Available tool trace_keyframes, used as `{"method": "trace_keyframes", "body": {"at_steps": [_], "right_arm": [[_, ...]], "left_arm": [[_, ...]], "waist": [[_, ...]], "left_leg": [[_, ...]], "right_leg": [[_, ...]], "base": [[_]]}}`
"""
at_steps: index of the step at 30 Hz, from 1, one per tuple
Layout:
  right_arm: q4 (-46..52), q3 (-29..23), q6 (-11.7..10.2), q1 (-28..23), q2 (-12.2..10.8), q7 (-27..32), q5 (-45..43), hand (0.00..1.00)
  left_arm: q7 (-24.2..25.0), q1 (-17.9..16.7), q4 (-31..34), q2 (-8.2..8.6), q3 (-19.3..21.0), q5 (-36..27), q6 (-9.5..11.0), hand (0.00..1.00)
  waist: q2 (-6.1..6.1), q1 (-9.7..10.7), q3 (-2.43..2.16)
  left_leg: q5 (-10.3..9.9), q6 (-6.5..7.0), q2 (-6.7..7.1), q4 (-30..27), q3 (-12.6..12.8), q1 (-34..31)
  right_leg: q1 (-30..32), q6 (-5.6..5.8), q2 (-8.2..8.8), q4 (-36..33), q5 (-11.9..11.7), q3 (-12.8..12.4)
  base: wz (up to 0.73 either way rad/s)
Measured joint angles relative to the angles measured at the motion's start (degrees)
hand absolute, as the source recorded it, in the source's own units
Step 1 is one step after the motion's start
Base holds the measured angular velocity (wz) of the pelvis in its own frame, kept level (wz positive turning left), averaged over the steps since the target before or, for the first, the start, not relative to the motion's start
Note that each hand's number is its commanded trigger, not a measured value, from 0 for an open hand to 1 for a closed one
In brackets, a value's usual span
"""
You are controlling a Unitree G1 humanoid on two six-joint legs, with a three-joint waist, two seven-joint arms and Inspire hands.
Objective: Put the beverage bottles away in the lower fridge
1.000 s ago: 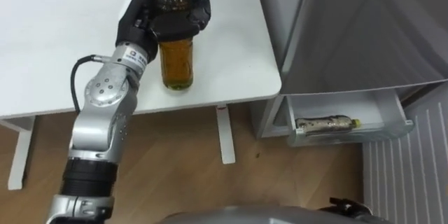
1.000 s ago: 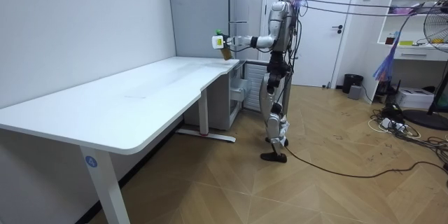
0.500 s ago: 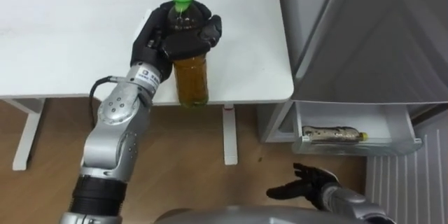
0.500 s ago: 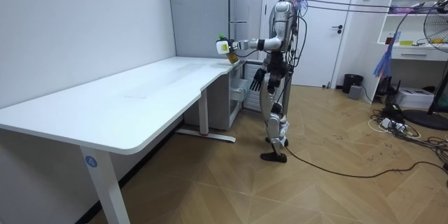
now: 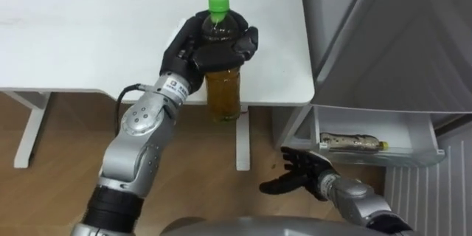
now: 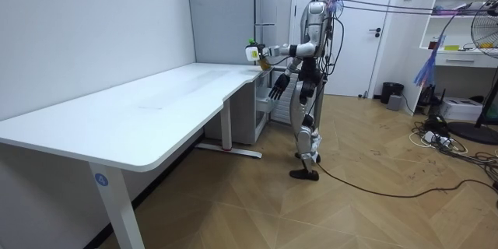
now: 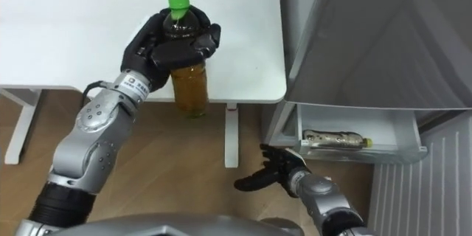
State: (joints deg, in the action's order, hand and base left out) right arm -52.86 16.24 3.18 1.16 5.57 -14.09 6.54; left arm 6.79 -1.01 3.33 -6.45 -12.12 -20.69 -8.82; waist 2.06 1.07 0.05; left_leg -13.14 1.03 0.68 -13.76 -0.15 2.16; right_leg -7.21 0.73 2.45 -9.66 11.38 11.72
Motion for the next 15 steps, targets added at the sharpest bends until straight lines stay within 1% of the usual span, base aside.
{"method": "trace_keyframes", "body": {"at_steps": [2,4,6,7,8,9,10,12,15], "right_arm": [[0.12,0.50,-0.01,0.38,-0.14,-1.03,-0.06,0.00],[0.12,0.53,-0.01,0.59,-0.31,-2.14,-0.06,0.00],[0.12,0.52,-0.01,0.70,-0.43,-3.69,-0.38,0.00],[0.13,0.49,-0.01,0.72,-0.43,-4.15,-0.58,0.00],[0.29,0.49,0.01,0.72,-0.39,-4.93,-0.92,0.00],[0.61,0.53,0.18,0.71,-0.37,-5.93,-1.78,0.00],[0.86,0.58,0.35,0.69,-0.38,-6.46,-1.94,0.00],[5.45,0.76,1.29,-0.32,0.12,-8.54,-2.26,0.00],[12.25,1.19,1.64,-0.50,0.62,-11.05,-2.21,0.00]], "left_arm": [[0.59,-0.42,-0.09,-0.10,-1.10,0.09,0.00,1.00],[1.77,-1.59,-0.09,-0.12,-1.83,0.08,0.00,1.00],[2.99,-3.34,-0.09,-0.76,-2.46,0.07,0.00,1.00],[3.08,-3.68,-0.09,-1.01,-2.60,0.07,0.00,1.00],[3.30,-4.24,-0.09,-1.32,-2.68,0.10,0.00,1.00],[3.61,-4.68,-0.09,-1.44,-2.68,0.11,0.00,1.00],[3.76,-4.85,-0.09,-1.46,-2.69,0.11,0.00,1.00],[4.27,-5.15,-0.10,-1.62,-2.94,0.11,0.00,1.00],[5.05,-5.59,-0.37,-2.53,-3.39,0.12,0.00,1.00]], "waist": [[-0.02,-0.01,0.03],[-0.15,-0.03,0.12],[-0.32,0.03,0.27],[-0.39,0.14,0.34],[-0.55,0.24,0.68],[-0.64,0.26,0.78],[-0.65,0.27,0.78],[-0.64,0.13,0.78],[-0.58,0.16,0.80]], "left_leg": [[0.01,0.01,0.00,0.01,0.32,0.03],[0.01,0.02,-0.04,0.00,1.06,-0.01],[0.01,0.03,-0.11,-0.13,1.55,-0.44],[0.01,0.03,-0.10,-0.28,1.51,-0.58],[-0.01,0.04,-0.11,-0.69,1.47,-0.78],[-0.01,0.04,-0.11,-0.85,1.46,-1.17],[-0.01,0.04,-0.12,-1.03,1.42,-1.51],[-0.01,0.04,-0.15,-1.71,1.39,-2.47],[-0.01,0.04,-0.09,-1.89,1.42,-2.29]], "right_leg": [[-0.21,0.00,0.03,0.00,0.00,0.00],[-0.21,0.03,0.09,-0.01,0.02,-0.03],[0.25,0.06,0.08,-0.02,0.04,-0.24],[0.35,0.06,0.08,-0.02,0.04,-0.14],[0.44,0.06,0.10,-0.03,0.04,0.08],[0.73,0.06,0.10,-0.05,0.03,0.12],[0.88,0.06,0.10,-0.06,0.03,0.18],[1.51,0.06,0.15,-0.29,0.03,0.66],[1.29,0.06,0.21,-0.36,0.03,0.75]], "base": [[0.00],[0.00],[-0.02],[0.00],[0.06],[0.06],[0.06],[0.08],[0.02]]}}
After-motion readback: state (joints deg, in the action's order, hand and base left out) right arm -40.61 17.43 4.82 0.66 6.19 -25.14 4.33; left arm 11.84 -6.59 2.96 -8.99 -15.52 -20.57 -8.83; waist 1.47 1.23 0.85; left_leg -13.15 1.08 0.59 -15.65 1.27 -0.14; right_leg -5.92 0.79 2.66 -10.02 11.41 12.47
